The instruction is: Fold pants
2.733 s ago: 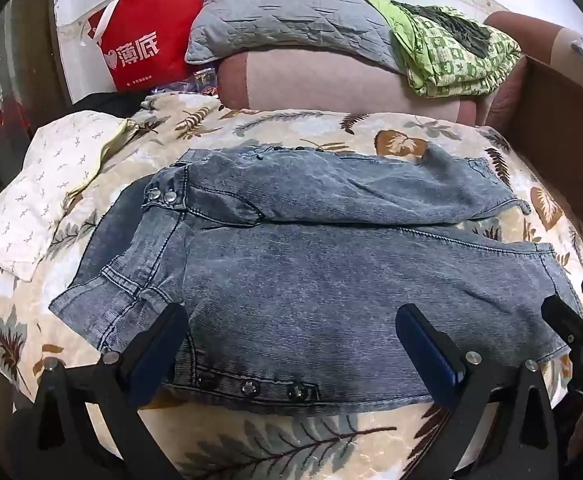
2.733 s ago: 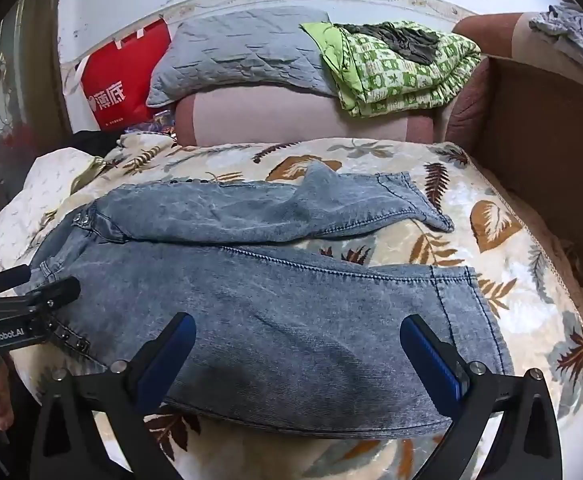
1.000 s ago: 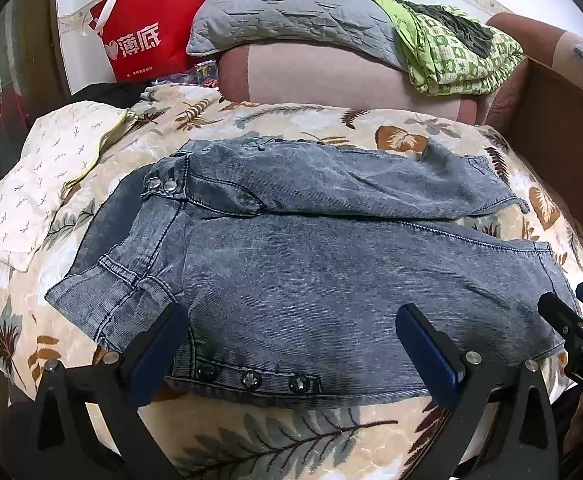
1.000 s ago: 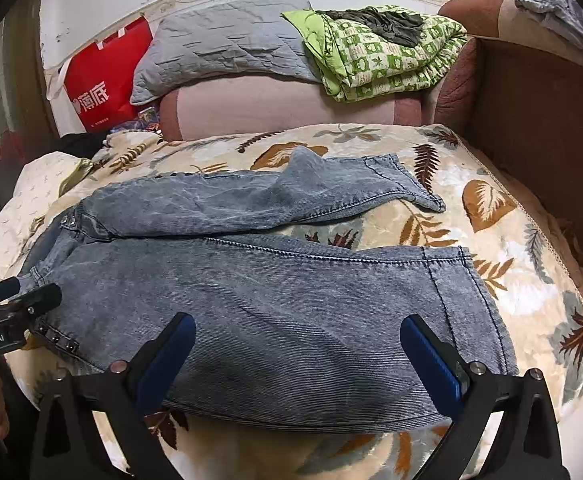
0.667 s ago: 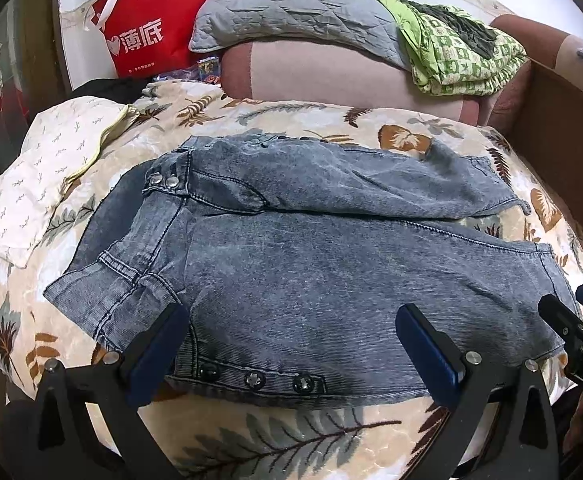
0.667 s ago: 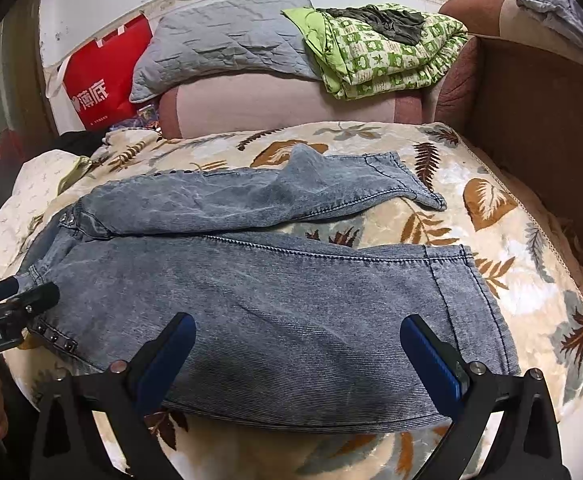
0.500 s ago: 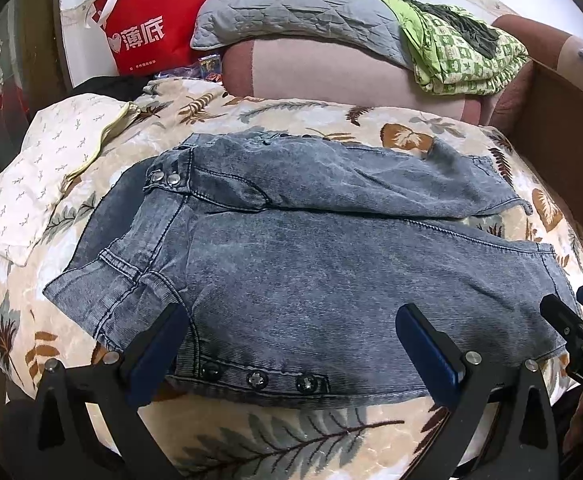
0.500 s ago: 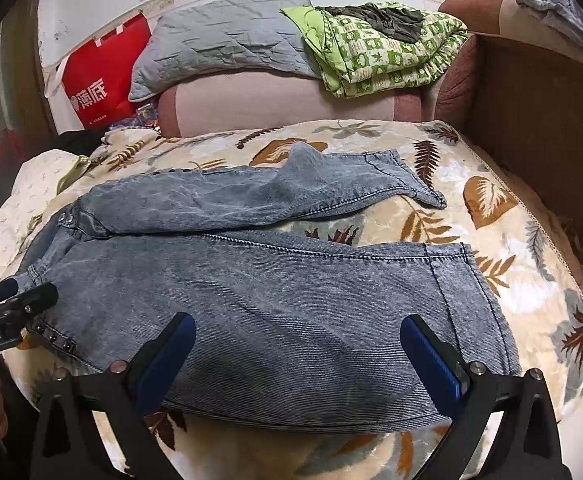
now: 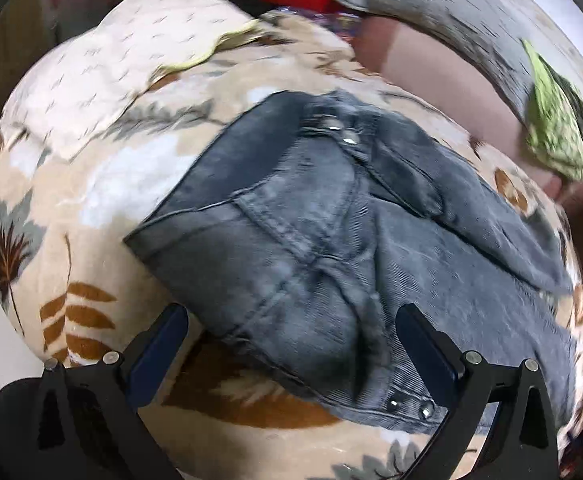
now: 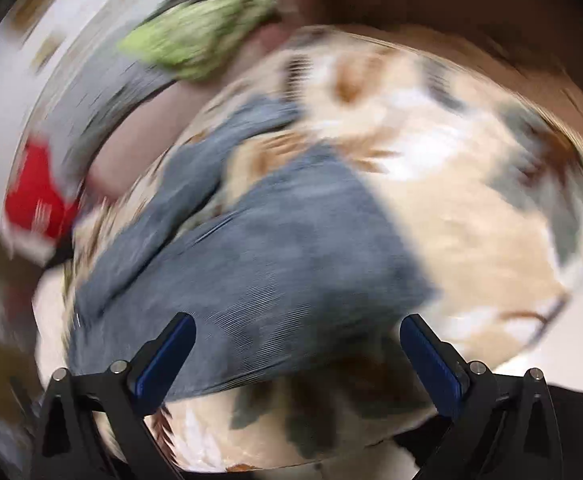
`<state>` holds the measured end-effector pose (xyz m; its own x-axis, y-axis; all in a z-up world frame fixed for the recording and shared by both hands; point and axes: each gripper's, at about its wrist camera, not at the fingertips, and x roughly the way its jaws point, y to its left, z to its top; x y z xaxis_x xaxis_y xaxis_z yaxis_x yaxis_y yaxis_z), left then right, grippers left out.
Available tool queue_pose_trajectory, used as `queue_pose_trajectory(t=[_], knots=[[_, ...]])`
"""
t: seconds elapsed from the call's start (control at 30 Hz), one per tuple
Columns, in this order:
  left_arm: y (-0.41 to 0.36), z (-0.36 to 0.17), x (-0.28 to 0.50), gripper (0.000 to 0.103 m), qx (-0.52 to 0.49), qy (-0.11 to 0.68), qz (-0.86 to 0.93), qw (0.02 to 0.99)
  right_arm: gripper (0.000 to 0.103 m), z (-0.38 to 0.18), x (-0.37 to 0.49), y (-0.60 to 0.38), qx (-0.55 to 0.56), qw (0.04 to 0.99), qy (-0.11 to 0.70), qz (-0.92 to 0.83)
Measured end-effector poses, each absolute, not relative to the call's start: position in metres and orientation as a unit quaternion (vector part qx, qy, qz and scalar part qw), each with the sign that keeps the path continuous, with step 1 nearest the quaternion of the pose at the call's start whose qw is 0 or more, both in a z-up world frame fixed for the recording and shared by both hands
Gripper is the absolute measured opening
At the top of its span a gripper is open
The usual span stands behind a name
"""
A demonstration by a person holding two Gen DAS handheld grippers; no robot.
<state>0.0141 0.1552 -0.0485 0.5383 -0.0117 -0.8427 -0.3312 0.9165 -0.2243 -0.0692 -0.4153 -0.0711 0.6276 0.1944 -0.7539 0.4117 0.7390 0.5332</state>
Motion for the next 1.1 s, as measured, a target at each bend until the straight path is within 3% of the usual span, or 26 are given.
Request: queue_pose_trajectory(t=[0.13,0.23,0.37,0.5,0.7,0.73,0.77,0.8,0.83,0.87,0.97,1.1], knots=[[0.163,-0.062,0.016,0.103,-0.217,0.489,0.09,0.84,0.102,-0.085,-0.074,-0.449,0.435,0.795,0.418,-0.065],[0.163,-0.064,0.015,0.103,-0.235,0.486,0.092,0.837,0.085,-0.097,-0.064,-0.456,0.464,0.774,0.426,-0.062],[0.168,-0.063,0.015,0.103,-0.26,0.475,0.089,0.836,0.084,-0.101,-0.056,-0.455,0.46,0.772,0.432,-0.074],[0.184,-0.057,0.008,0.099,-0.309,0.448,0.08,0.835,0.072,-0.102,-0.053,-0.458,0.448,0.775,0.439,-0.083],[0.197,-0.062,0.006,0.099,-0.347,0.449,0.096,0.818,0.073,-0.101,-0.053,-0.458,0.44,0.776,0.441,-0.096],[0.197,-0.06,0.009,0.095,-0.346,0.449,0.093,0.819,0.073,-0.1,-0.051,-0.455,0.43,0.779,0.446,-0.096],[0.196,-0.058,0.012,0.078,-0.345,0.447,0.09,0.82,0.072,-0.098,-0.049,-0.454,0.421,0.782,0.449,-0.094],[0.196,-0.057,0.017,0.064,-0.333,0.455,0.096,0.82,0.063,-0.097,-0.048,-0.453,0.413,0.785,0.452,-0.094],[0.195,-0.059,0.023,0.03,-0.317,0.472,0.108,0.816,0.049,-0.094,-0.046,-0.453,0.402,0.788,0.456,-0.094],[0.196,-0.06,0.027,0.021,-0.311,0.477,0.115,0.814,0.018,-0.093,-0.045,-0.453,0.396,0.788,0.461,-0.095],[0.199,-0.055,0.028,0.013,-0.306,0.465,0.115,0.823,0.017,-0.082,-0.038,-0.448,0.362,0.801,0.469,-0.087],[0.193,-0.025,0.013,0.012,-0.288,0.417,0.12,0.854,0.017,-0.04,-0.032,-0.433,0.288,0.845,0.443,-0.089]])
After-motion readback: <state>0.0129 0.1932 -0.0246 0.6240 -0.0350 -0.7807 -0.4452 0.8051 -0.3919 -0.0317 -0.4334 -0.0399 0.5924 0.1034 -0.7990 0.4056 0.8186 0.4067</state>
